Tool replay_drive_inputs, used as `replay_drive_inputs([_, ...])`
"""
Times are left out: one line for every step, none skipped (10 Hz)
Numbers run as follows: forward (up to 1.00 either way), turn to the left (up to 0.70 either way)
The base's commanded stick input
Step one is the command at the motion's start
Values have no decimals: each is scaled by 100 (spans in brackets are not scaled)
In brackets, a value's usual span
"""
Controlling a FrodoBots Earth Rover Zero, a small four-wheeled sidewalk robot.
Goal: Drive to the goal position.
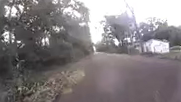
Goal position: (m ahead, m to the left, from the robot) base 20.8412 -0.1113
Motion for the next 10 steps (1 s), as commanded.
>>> replay_drive_inputs([70, 1])
replay_drive_inputs([70, 1])
replay_drive_inputs([70, 1])
replay_drive_inputs([70, 1])
replay_drive_inputs([70, 1])
replay_drive_inputs([70, 1])
replay_drive_inputs([70, 1])
replay_drive_inputs([70, 1])
replay_drive_inputs([70, 1])
replay_drive_inputs([70, 1])
